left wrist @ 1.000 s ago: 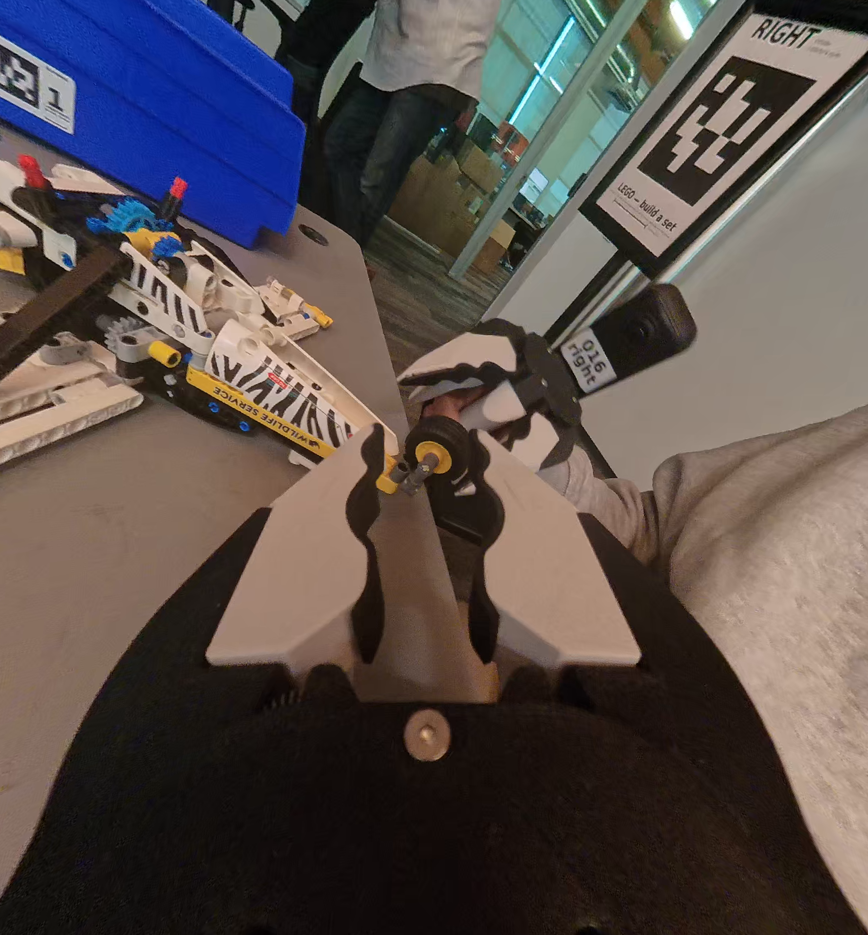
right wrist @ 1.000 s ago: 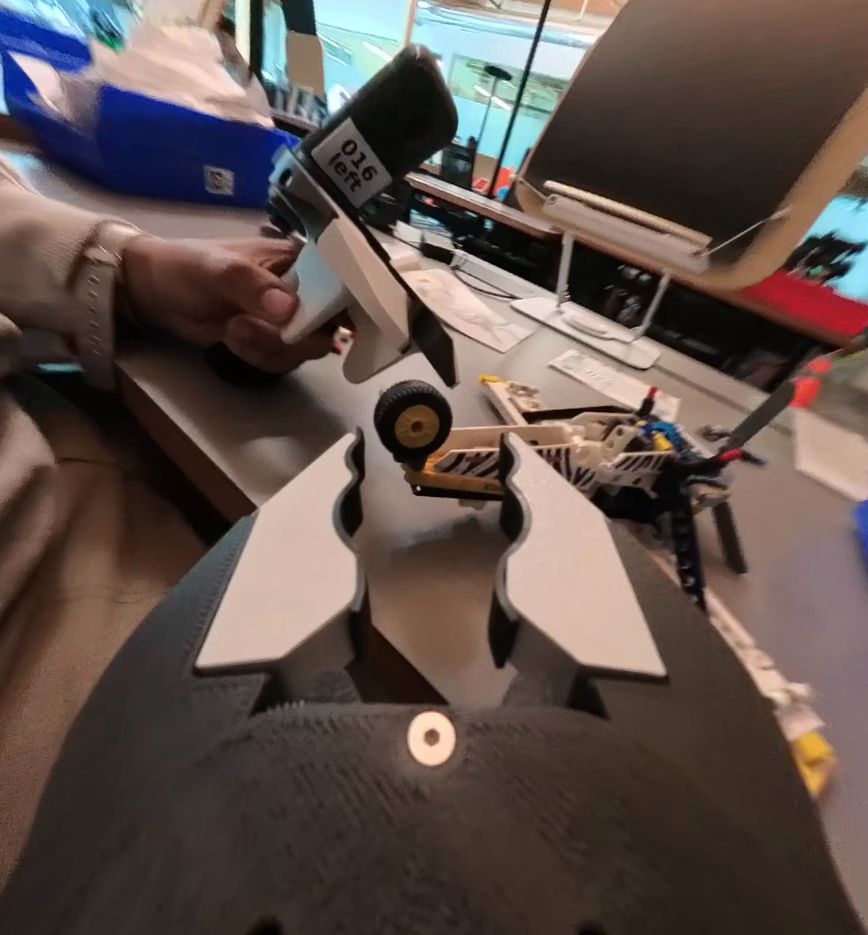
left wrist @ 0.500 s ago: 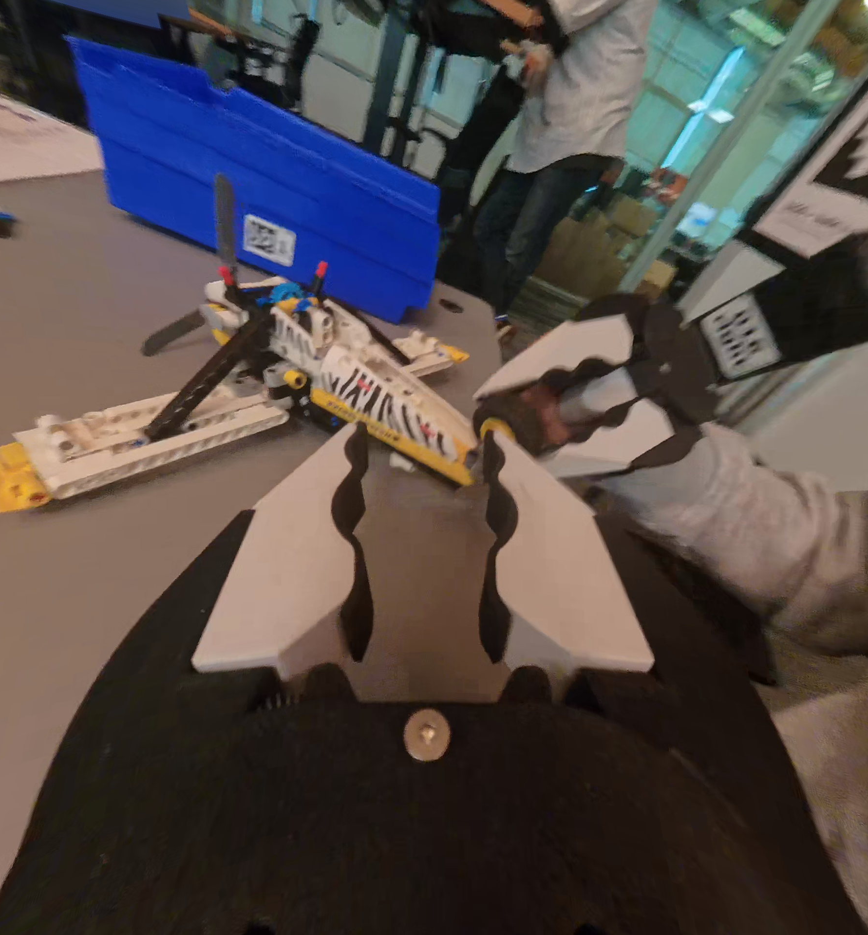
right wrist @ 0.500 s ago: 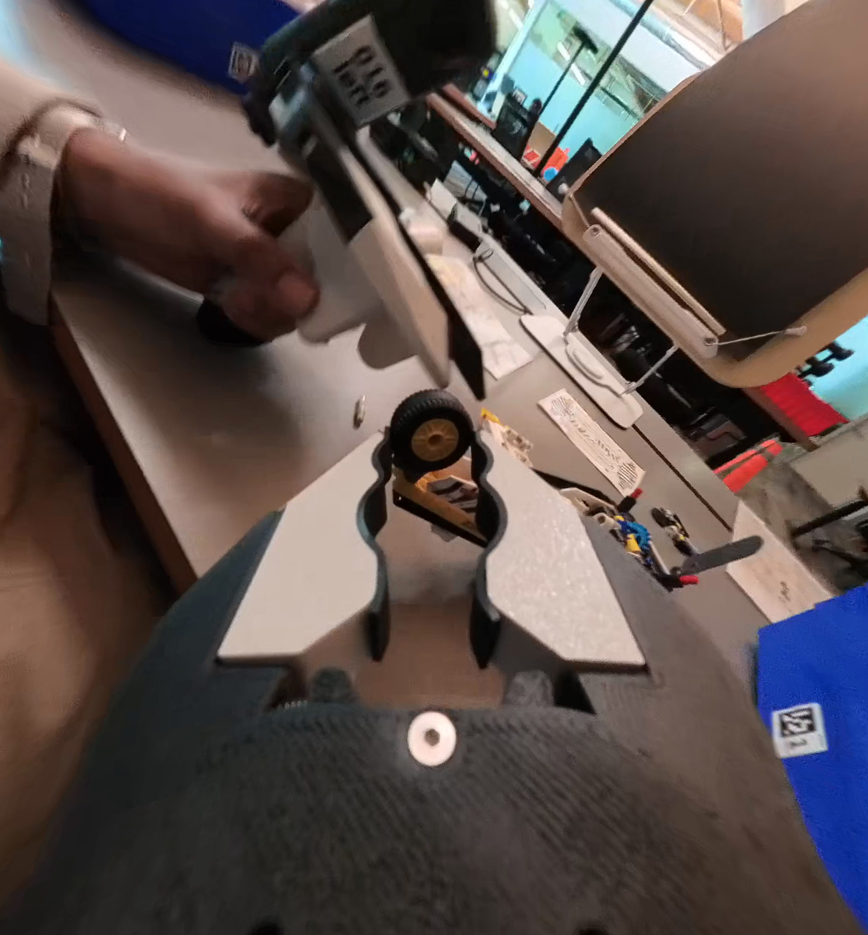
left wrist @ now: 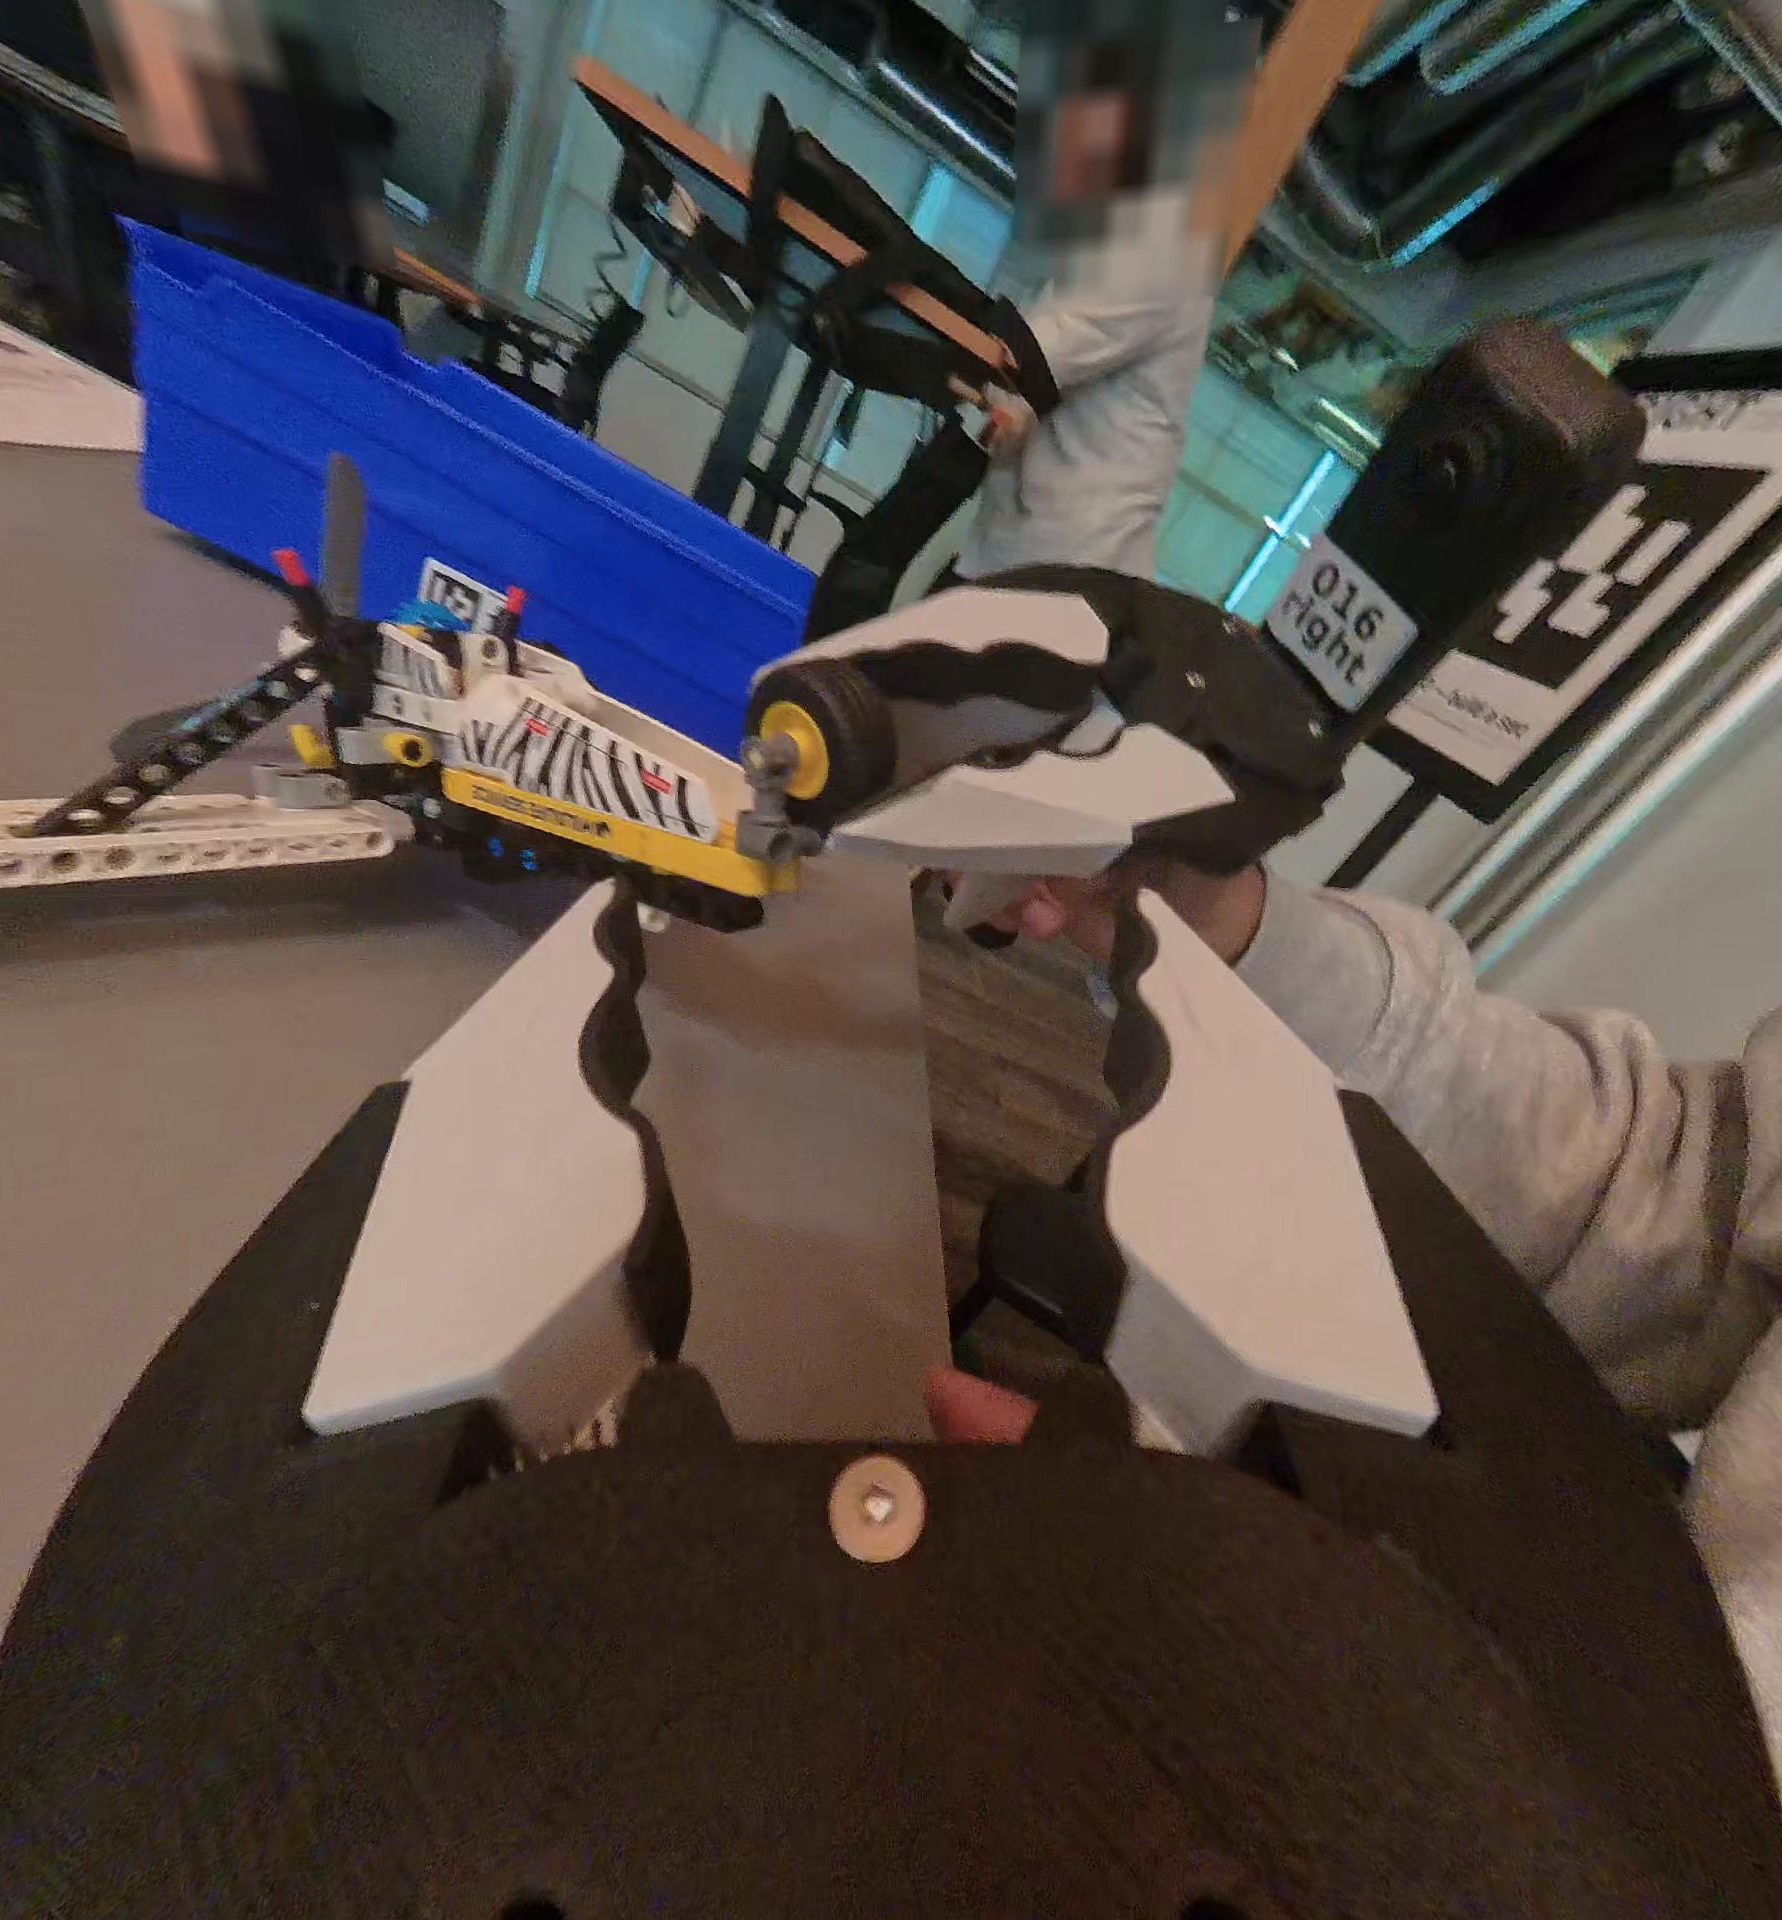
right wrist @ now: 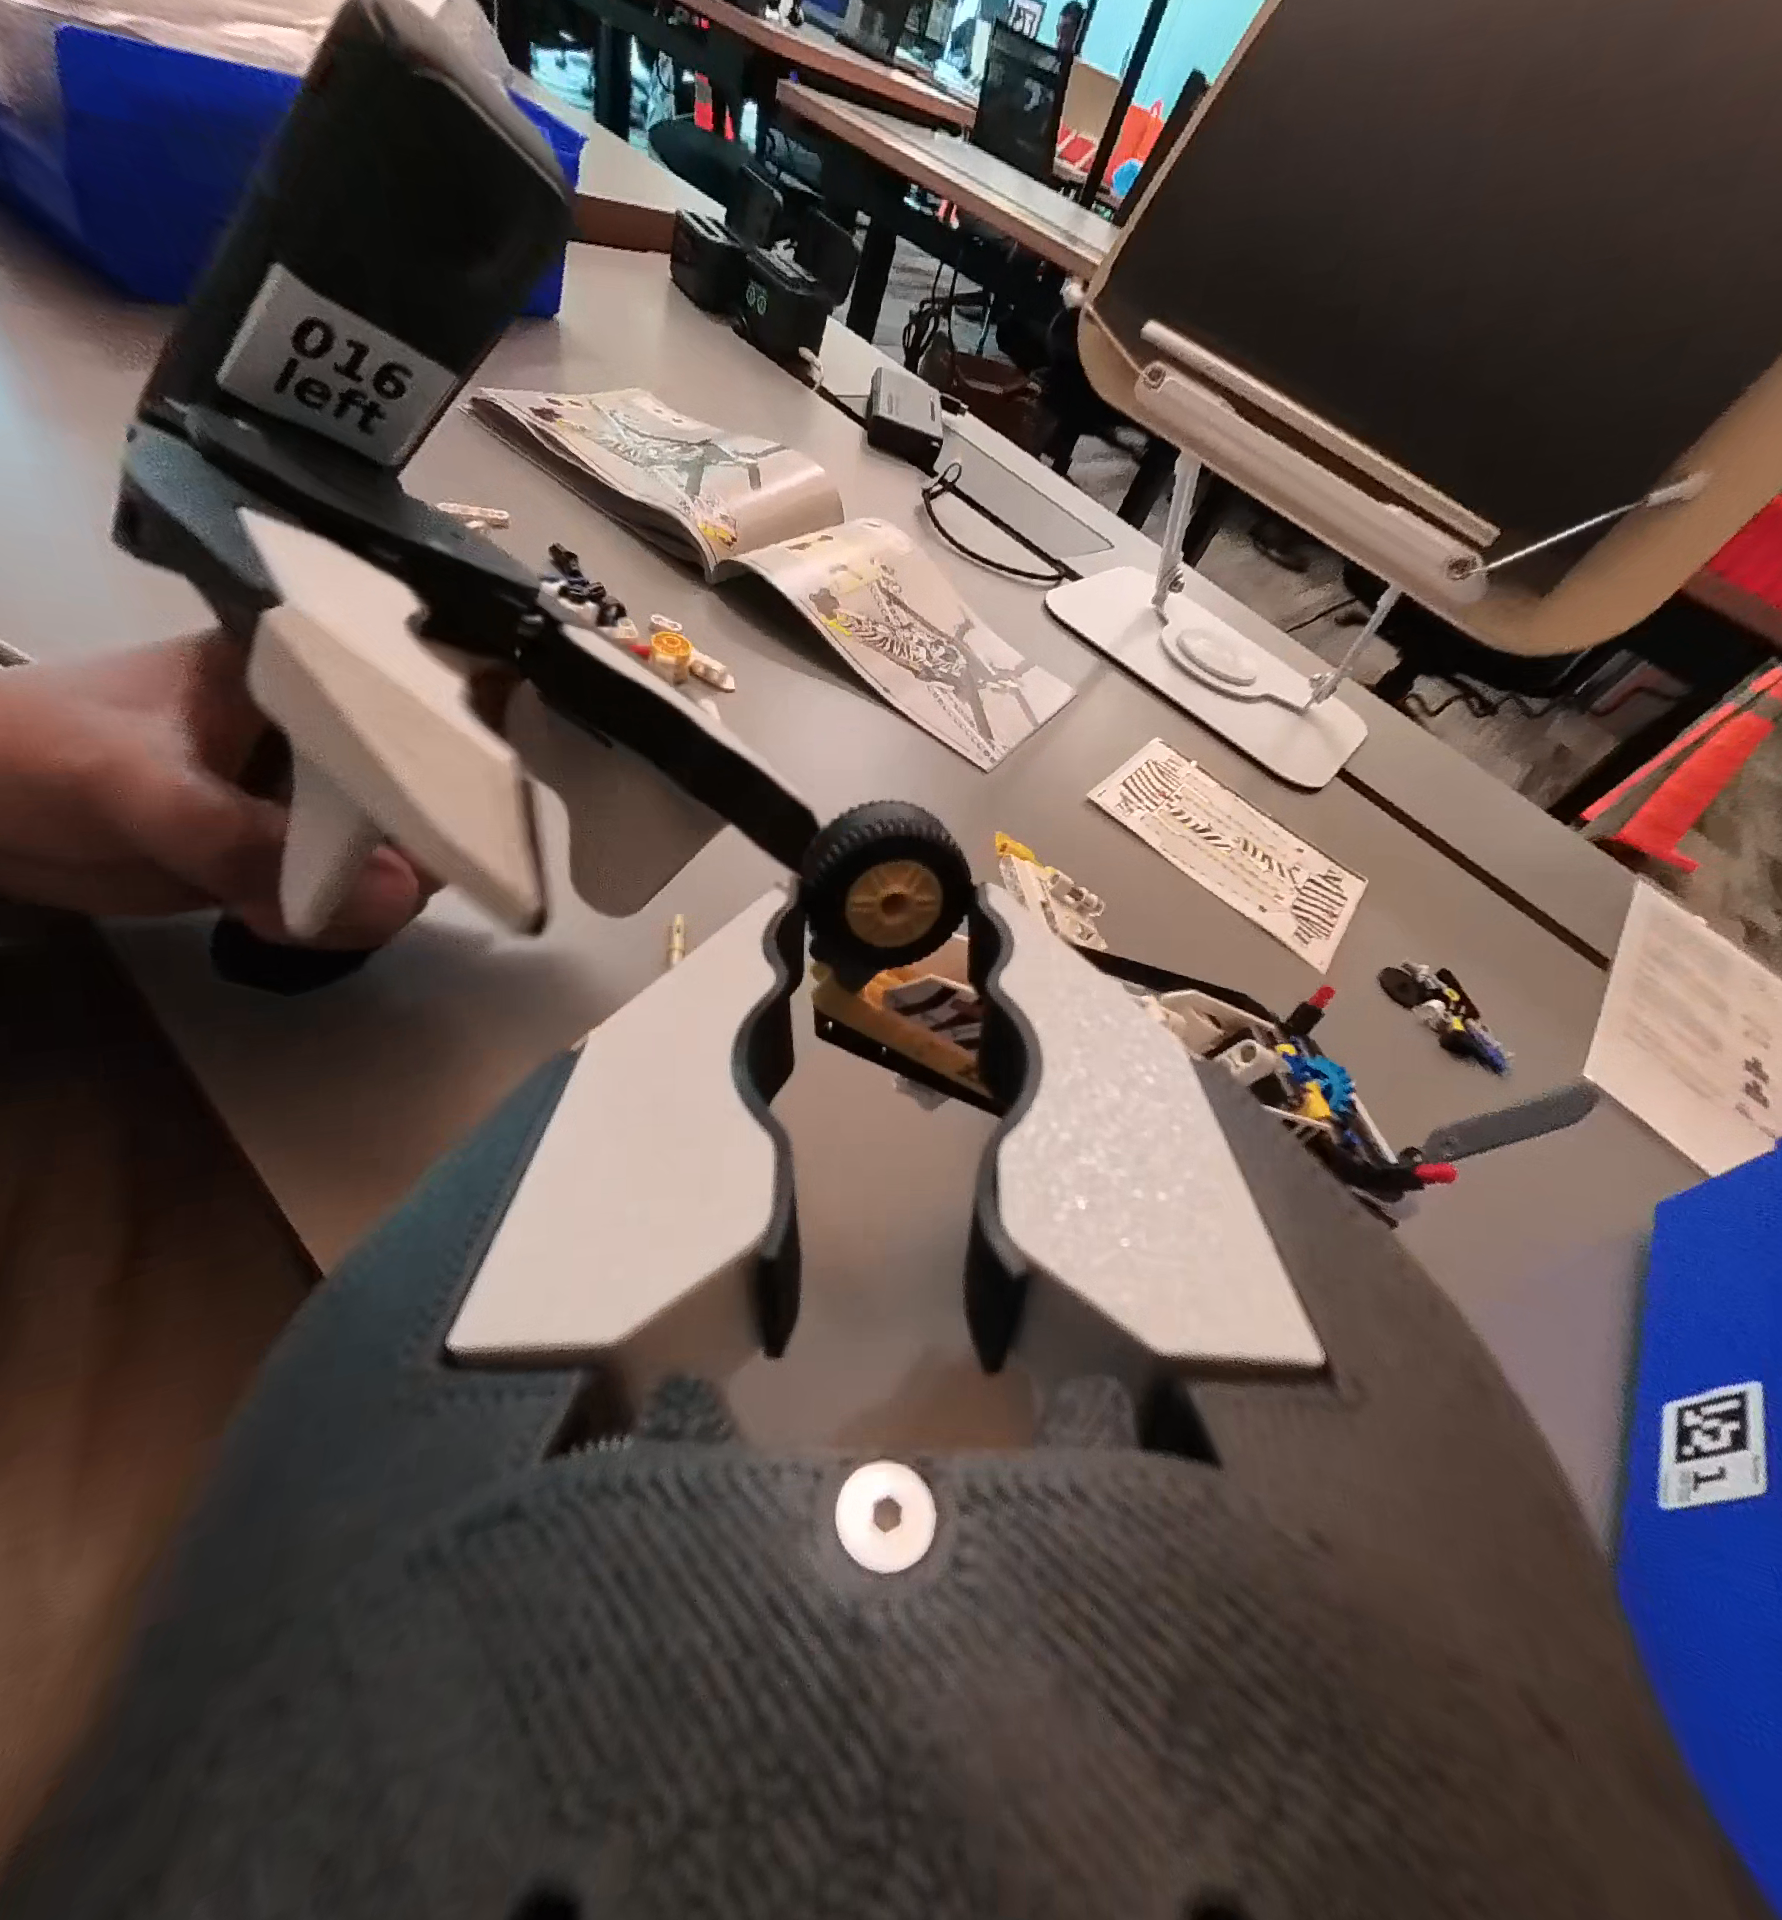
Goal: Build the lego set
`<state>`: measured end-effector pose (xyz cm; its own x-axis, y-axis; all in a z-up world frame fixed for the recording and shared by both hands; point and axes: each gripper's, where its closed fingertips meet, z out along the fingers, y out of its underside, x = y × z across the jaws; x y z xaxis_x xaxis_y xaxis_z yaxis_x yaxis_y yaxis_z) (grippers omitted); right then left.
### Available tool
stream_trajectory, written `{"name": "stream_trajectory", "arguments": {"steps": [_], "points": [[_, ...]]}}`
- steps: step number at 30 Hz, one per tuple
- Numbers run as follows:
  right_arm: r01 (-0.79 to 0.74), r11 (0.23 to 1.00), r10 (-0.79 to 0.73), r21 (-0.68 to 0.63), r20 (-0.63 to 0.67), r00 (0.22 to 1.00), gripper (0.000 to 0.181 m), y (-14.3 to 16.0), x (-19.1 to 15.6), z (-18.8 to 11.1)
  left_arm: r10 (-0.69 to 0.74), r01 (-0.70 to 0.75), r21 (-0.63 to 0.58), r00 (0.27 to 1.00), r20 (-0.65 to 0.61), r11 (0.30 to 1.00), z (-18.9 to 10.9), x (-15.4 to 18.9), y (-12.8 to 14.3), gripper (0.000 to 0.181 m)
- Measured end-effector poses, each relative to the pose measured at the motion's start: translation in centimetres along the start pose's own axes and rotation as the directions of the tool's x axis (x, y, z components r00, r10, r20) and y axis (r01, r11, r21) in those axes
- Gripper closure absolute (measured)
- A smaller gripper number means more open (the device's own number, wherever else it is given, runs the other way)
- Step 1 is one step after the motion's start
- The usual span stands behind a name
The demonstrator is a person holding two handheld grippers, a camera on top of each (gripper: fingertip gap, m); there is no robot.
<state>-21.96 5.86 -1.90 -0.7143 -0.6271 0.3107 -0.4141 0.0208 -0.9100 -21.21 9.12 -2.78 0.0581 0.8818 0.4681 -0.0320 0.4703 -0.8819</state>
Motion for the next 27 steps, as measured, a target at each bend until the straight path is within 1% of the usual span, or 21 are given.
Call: {"name": "stream_trajectory", "arguments": {"steps": [1, 2, 4, 5, 7, 8, 10, 12, 15, 16, 18, 19, 21, 23, 25, 27], "points": [[-0.014, 1.0, 0.014, -0.005, 0.004, 1.0, 0.152, -0.1, 0.0, 0.1, 0.006, -0.006, -0.026, 1.0, -0.001, 1.0, 0.2, 0.0, 0.4, 0.089], [-0.03, 1.0, 0.03, -0.007, 0.009, 1.0, 0.152, -0.2, 0.1, 0.1, 0.013, -0.012, -0.056, 1.0, 0.024, 0.998, 0.5, -0.3, 0.9, 0.088], [-0.061, 0.998, 0.061, -0.012, 0.022, 0.998, 0.152, -0.3, 0.1, 0.2, 0.054, -0.043, -0.092, 0.991, 0.124, 0.995, 1.1, -1.8, 1.5, 0.086], [-0.075, 0.997, 0.075, -0.017, 0.03, 0.997, 0.152, -0.3, 0.1, 0.3, 0.093, -0.077, -0.094, 0.98, 0.175, 0.993, 1.4, -2.6, 1.2, 0.086], [-0.099, 0.995, 0.101, -0.03, 0.046, 0.994, 0.151, -0.3, 0.0, 0.4, 0.162, -0.145, -0.083, 0.952, 0.259, 0.986, 1.9, -3.8, 0.4, 0.092], [-0.113, 0.993, 0.115, -0.032, 0.053, 0.992, 0.152, -0.3, 0.0, 0.4, 0.179, -0.161, -0.089, 0.946, 0.269, 0.983, 2.3, -4.1, 0.3, 0.1], [-0.141, 0.989, 0.143, -0.038, 0.065, 0.988, 0.152, -0.5, 0.1, 0.4, 0.168, -0.151, -0.091, 0.957, 0.237, 0.984, 2.8, -4.0, 0.4, 0.108], [-0.166, 0.985, 0.17, -0.048, 0.074, 0.983, 0.152, -0.6, 0.3, 0.5, 0.14, -0.132, -0.057, 0.976, 0.17, 0.99, 3.0, -3.3, 0.1, 0.114], [-0.215, 0.975, 0.22, -0.055, 0.101, 0.97, 0.152, -0.7, 0.3, 0.5, 0.126, -0.125, -0.017, 0.989, 0.078, 0.992, 2.7, -2.4, -0.5, 0.114], [-0.233, 0.971, 0.237, -0.05, 0.113, 0.965, 0.152, -0.7, 0.3, 0.5, 0.124, -0.124, -0.009, 0.99, 0.068, 0.992, 2.5, -2.3, -0.6, 0.119], [-0.266, 0.963, 0.27, -0.046, 0.136, 0.953, 0.152, -0.8, 0.3, 0.4, 0.121, -0.122, 0.008, 0.989, 0.081, 0.992, 2.3, -2.7, -1.0, 0.137], [-0.279, 0.959, 0.283, -0.048, 0.145, 0.948, 0.152, -0.7, 0.4, 0.3, 0.124, -0.125, 0.003, 0.988, 0.088, 0.992, 2.4, -2.8, -0.9, 0.137], [-0.298, 0.953, 0.302, -0.052, 0.16, 0.94, 0.152, -0.7, 0.3, 0.3, 0.137, -0.134, -0.033, 0.984, 0.115, 0.99, 2.7, -3.2, -0.4, 0.116], [-0.302, 0.951, 0.308, -0.063, 0.167, 0.937, 0.152, -0.5, 0.2, 0.5, 0.169, -0.163, -0.049, 0.967, 0.19, 0.985, 2.7, -3.8, -0.3, 0.097], [-0.289, 0.954, 0.299, -0.082, 0.163, 0.94, 0.152, -0.2, -0.1, 0.7, 0.207, -0.201, -0.052, 0.926, 0.314, 0.978, 2.3, -5.1, -0.8, 0.089], [-0.285, 0.954, 0.296, -0.09, 0.155, 0.943, 0.152, -0.1, -0.2, 1.0, 0.221, -0.206, -0.081, 0.883, 0.414, 0.975, 2.0, -6.2, -0.7, 0.087]]}}
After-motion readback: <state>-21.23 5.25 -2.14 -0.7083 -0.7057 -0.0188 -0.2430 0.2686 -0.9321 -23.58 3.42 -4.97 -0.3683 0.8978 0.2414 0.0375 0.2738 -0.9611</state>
